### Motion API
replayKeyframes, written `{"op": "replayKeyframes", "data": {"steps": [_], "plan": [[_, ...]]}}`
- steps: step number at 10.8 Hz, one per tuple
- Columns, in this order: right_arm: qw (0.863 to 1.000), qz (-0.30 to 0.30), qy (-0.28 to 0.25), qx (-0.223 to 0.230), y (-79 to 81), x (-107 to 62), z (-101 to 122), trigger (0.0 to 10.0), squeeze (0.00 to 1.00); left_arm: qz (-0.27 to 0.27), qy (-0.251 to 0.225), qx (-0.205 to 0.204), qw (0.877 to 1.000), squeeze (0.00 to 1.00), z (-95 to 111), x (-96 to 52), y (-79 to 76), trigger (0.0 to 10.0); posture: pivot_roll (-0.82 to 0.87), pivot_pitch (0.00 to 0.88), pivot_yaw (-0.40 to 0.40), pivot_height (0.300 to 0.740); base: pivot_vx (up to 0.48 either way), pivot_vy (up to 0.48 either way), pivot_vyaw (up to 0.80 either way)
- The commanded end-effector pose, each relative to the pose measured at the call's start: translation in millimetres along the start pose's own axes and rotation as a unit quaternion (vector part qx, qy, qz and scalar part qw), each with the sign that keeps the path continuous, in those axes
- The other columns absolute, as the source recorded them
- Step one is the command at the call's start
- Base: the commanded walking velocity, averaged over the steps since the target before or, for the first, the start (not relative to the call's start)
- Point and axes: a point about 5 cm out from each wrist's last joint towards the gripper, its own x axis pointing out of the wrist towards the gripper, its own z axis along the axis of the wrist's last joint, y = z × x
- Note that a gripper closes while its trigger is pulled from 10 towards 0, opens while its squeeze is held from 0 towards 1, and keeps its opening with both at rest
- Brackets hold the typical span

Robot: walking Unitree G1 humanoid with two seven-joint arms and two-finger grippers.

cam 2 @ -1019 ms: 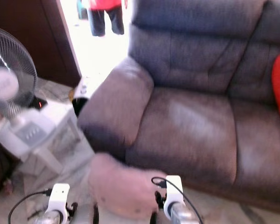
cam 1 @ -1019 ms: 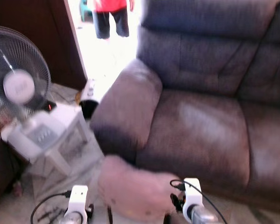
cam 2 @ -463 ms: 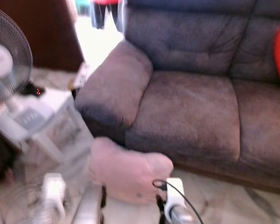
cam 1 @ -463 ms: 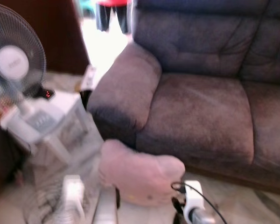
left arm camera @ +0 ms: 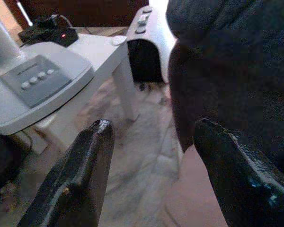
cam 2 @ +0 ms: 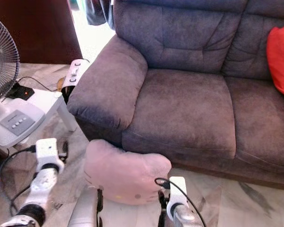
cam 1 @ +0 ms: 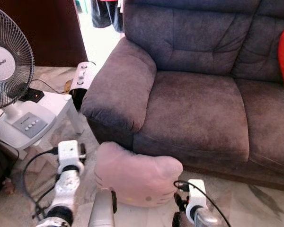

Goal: Move the pillow to the sofa from floor

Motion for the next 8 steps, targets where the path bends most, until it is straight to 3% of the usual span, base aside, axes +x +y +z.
{"op": "replayKeyframes", "data": {"steps": [1,2,3,5,8], "plan": [[0.999,-0.018,-0.043,0.007,-4.8,0.8,13.8,10.0,0.00,-0.021,0.015,0.001,1.000,0.00,-6.2,-4.1,-7.2,10.0,0.14,0.122,-0.025,0.601,0.000,0.000,0.00],[0.990,-0.024,-0.138,0.009,-11.4,3.2,61.6,10.0,0.00,-0.032,0.021,-0.001,0.999,0.00,-8.6,-6.0,-12.2,10.0,0.13,0.123,-0.025,0.601,0.000,0.000,0.00],[0.985,-0.025,-0.171,-0.005,-13.8,3.0,81.1,10.0,0.00,-0.037,0.015,-0.007,0.999,0.00,-8.0,-8.0,-16.4,10.0,0.13,0.125,-0.026,0.601,0.000,0.000,0.00],[0.977,-0.028,-0.209,0.001,-16.7,0.7,96.6,10.0,0.00,-0.041,0.001,-0.017,0.999,0.00,-6.4,-11.1,-18.8,10.0,0.13,0.126,-0.033,0.601,0.000,0.000,0.00],[0.973,-0.026,-0.231,0.009,-12.6,-0.7,99.0,10.0,0.00,-0.036,-0.020,-0.020,0.999,0.00,-4.9,-15.5,-17.7,10.0,0.12,0.121,-0.035,0.601,0.000,0.000,0.00]]}}
